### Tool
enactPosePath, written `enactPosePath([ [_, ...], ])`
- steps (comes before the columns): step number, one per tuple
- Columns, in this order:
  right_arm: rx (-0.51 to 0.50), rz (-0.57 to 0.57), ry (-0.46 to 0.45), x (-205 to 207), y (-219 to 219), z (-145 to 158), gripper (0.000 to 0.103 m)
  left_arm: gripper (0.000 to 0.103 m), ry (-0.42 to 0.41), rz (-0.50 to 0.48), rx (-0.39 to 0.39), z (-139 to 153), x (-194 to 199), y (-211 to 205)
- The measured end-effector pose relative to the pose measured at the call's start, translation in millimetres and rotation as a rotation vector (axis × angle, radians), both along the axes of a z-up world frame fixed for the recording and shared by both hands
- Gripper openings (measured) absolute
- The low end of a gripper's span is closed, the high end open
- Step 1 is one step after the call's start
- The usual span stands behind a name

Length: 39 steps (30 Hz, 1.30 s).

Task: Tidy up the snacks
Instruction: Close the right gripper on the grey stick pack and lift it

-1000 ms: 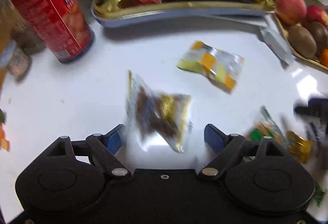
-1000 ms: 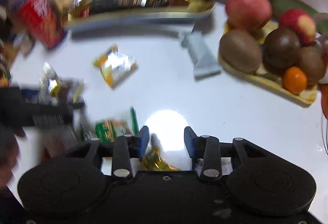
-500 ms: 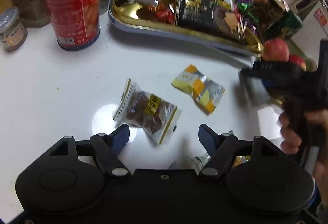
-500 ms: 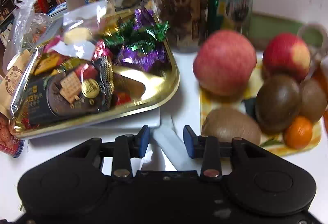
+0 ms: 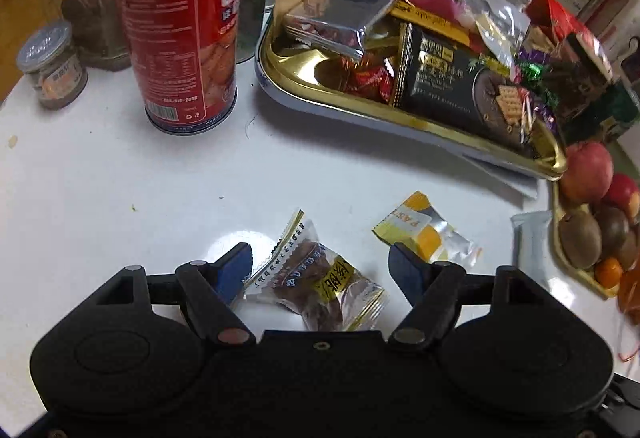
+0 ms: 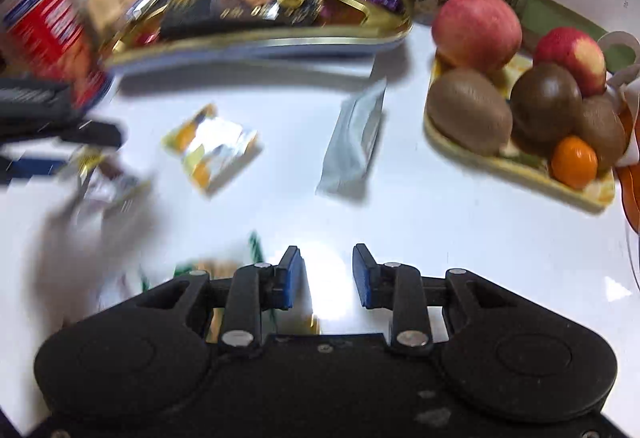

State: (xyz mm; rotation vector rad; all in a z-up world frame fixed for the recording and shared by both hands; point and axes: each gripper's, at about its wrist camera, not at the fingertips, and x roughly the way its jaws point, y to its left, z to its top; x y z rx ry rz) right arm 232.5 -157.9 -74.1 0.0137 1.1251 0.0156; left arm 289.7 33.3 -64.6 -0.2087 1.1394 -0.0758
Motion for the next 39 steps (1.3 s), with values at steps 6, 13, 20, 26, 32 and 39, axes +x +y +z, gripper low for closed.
enactPosePath([
  [6, 0.132, -0.047, 0.060, -40, -20, 12, 0.033, 0.070, 0.054, -0.146, 0.145, -10, -27, -29],
  [13, 0.098, -0.332, 0.025, -43, -50, 33, 0.045, 0.059, 0.148, -0.186, 0.099, 1, -62, -27],
  [20, 0.179, -0.376, 0.044, -74, -59, 51, 0.046, 0.060, 0.061, -0.042, -0.078, 60, -86, 13],
  [26, 0.144, -0.373, -0.057, -65, -50, 64, 0.046, 0.060, 0.012, 0.019, 0.007, 74, -92, 23],
  [32, 0.085, -0.311, -0.075, -25, -34, 57, 0.046, 0.060, 0.044, 0.042, -0.034, 74, -89, 24],
  [39, -0.061, -0.228, -0.095, 35, -6, 40, 0.046, 0.061, 0.030, -0.009, -0.077, 86, -94, 20],
])
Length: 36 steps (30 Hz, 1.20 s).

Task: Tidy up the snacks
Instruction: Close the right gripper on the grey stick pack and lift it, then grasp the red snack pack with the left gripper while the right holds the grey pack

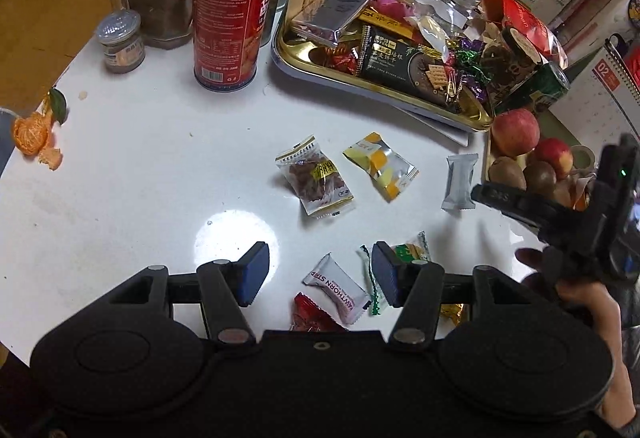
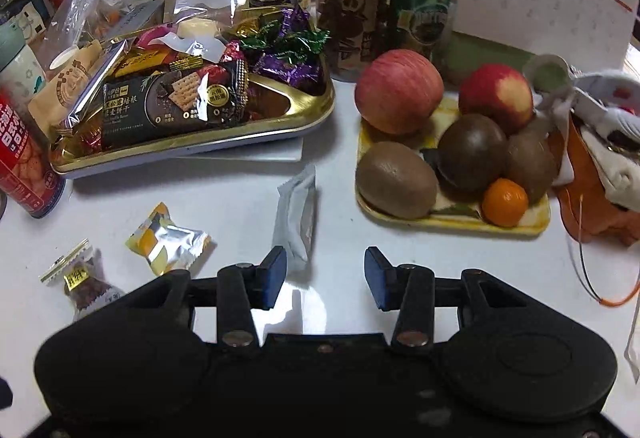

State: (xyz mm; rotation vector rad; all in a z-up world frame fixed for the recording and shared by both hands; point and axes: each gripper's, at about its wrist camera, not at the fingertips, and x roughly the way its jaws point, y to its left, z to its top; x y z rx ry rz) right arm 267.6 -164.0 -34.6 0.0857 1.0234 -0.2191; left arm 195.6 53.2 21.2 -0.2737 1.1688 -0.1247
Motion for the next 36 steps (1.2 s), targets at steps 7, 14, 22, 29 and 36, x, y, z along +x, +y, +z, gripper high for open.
enactPosePath([
  [7, -0.023, -0.005, 0.011, 39, 14, -20, 0.046, 0.061, -0.035, -0.045, 0.005, 10, -4, -5],
  [14, 0.026, -0.067, 0.057, 35, 2, -42, 0.028, 0.061, -0.022, -0.108, 0.089, 0, 3, -26],
  [22, 0.148, -0.084, 0.106, -23, -22, -35, 0.027, 0.061, -0.041, -0.135, 0.171, -7, 0, -39],
  [29, 0.168, -0.037, 0.092, -74, -33, -4, 0.027, 0.061, -0.072, -0.120, 0.221, -8, -6, -42],
  [36, 0.235, -0.033, 0.083, -121, -36, 20, 0.027, 0.062, -0.126, -0.172, 0.223, 2, -24, -43],
])
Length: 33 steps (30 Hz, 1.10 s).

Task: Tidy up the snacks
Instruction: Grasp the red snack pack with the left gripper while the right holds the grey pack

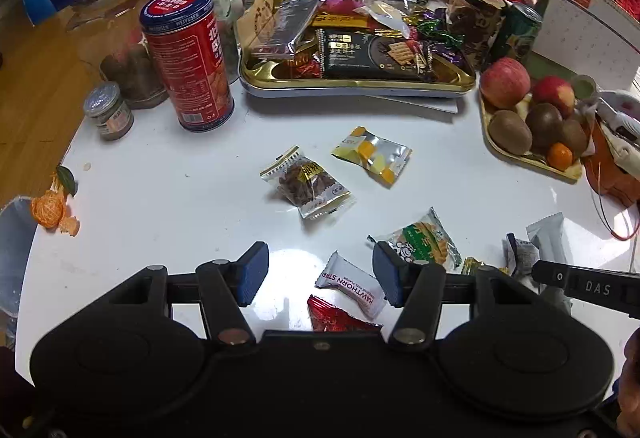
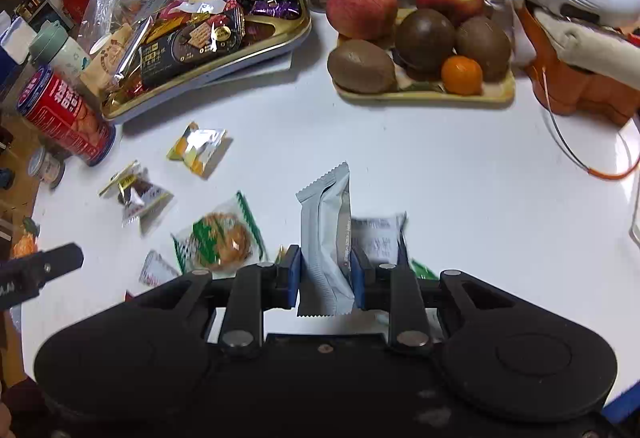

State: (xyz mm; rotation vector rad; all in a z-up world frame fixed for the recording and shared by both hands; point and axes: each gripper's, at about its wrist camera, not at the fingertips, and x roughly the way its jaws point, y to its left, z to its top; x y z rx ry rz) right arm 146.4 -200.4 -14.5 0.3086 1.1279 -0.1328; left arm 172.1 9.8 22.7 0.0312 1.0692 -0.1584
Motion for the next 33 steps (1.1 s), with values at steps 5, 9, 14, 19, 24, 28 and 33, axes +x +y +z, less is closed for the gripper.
enactPosePath([
  [5, 0.002, -0.008, -0.004, -32, 2, 10, 0.027, 0.062, -0.022, -0.002, -0.002, 3, -22, 5],
  [9, 0.034, -0.021, -0.025, -57, 2, 19, 0.027, 0.062, -0.016, 0.006, -0.042, 1, -39, 14],
  [14, 0.050, -0.018, -0.050, -89, 5, 28, 0.027, 0.062, 0.009, 0.022, -0.048, -6, -56, 21],
  [19, 0.035, -0.006, -0.080, -115, 8, 35, 0.027, 0.062, 0.006, 0.020, -0.062, -7, -65, 26],
  [24, 0.045, -0.002, -0.108, -126, 7, 36, 0.027, 0.062, -0.009, 0.028, -0.057, -9, -62, 31],
  [28, 0.054, 0.002, -0.108, -125, 5, 34, 0.027, 0.062, -0.004, 0.028, -0.058, -16, -57, 30],
  [33, 0.112, 0.014, -0.106, -126, 6, 34, 0.027, 0.062, 0.022, -0.020, -0.038, -33, -50, 12],
])
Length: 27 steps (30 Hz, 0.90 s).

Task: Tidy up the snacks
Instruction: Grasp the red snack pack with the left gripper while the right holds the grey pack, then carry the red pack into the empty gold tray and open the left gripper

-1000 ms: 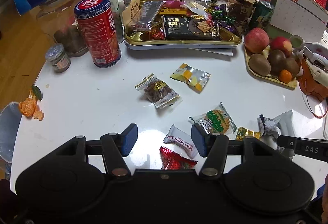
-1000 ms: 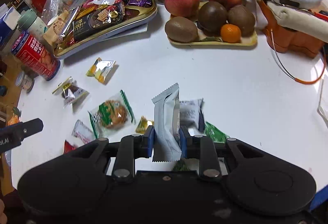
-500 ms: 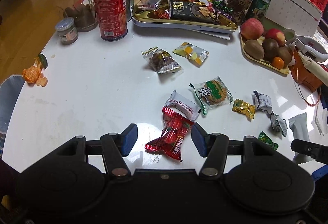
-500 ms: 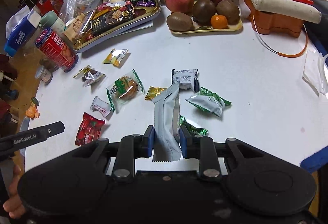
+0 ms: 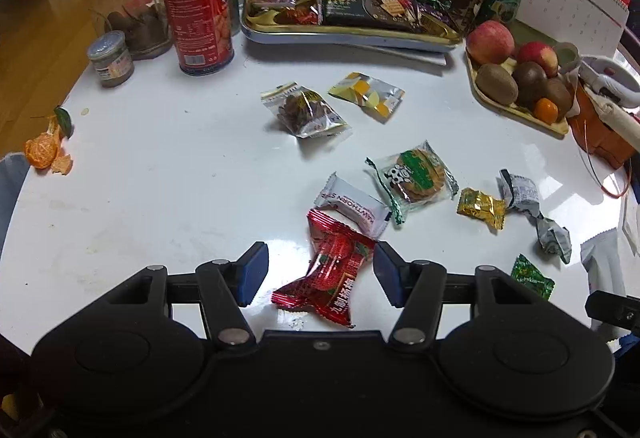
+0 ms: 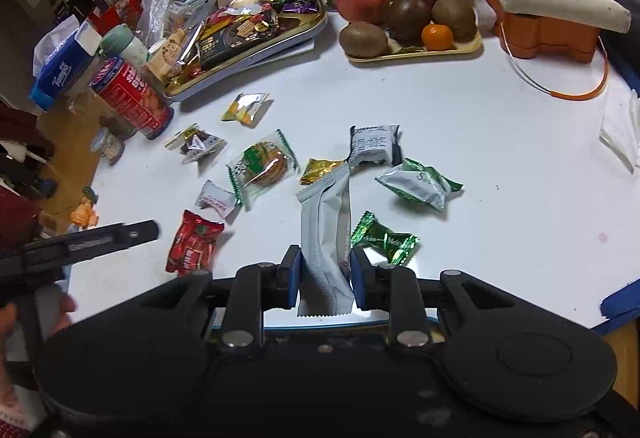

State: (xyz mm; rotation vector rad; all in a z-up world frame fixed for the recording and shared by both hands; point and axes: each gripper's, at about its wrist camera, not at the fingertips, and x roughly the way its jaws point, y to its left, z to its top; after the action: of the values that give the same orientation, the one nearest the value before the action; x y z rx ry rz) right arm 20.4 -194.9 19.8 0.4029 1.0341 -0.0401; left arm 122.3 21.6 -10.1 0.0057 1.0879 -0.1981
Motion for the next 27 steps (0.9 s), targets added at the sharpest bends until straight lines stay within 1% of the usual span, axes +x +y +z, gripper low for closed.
enactPosePath([
  [4, 0.004, 0.028, -0.012, -3, 4, 1, 0.027, 0.062, 0.034, -0.047, 0.046, -20, 2, -17],
  [7, 0.015, 0.015, 0.010, -3, 2, -3, 0.028, 0.062, 0.042, -0.046, 0.091, -29, 3, -20],
  [10, 0.051, 0.039, 0.023, -4, 2, -4, 0.027, 0.062, 0.061, -0.036, 0.102, -38, 6, -17],
  [14, 0.025, 0.046, 0.018, -3, 7, -3, 0.028, 0.062, 0.109, 0.003, 0.092, -52, 15, -14],
  [17, 0.050, 0.060, 0.024, -4, 7, -3, 0.027, 0.062, 0.147, 0.020, 0.081, -62, 19, -14],
  [18, 0.054, 0.064, 0.025, -4, 8, -3, 0.027, 0.063, 0.141, 0.021, 0.089, -63, 18, -16],
  [20, 0.044, 0.068, 0.032, -4, 9, -4, 0.028, 0.062, 0.136, 0.014, 0.098, -63, 16, -20],
  [21, 0.041, 0.067, 0.034, -3, 9, -5, 0.027, 0.060, 0.133, 0.016, 0.093, -62, 15, -21],
  [22, 0.039, 0.065, 0.037, -3, 9, -5, 0.028, 0.047, 0.124, 0.023, 0.087, -60, 14, -21],
  [23, 0.037, 0.061, 0.039, -3, 9, -6, 0.027, 0.042, 0.124, 0.030, 0.071, -59, 13, -20],
  [27, 0.026, 0.048, 0.044, -1, 9, -8, 0.027, 0.041, 0.167, 0.090, -0.054, -51, 10, -10],
])
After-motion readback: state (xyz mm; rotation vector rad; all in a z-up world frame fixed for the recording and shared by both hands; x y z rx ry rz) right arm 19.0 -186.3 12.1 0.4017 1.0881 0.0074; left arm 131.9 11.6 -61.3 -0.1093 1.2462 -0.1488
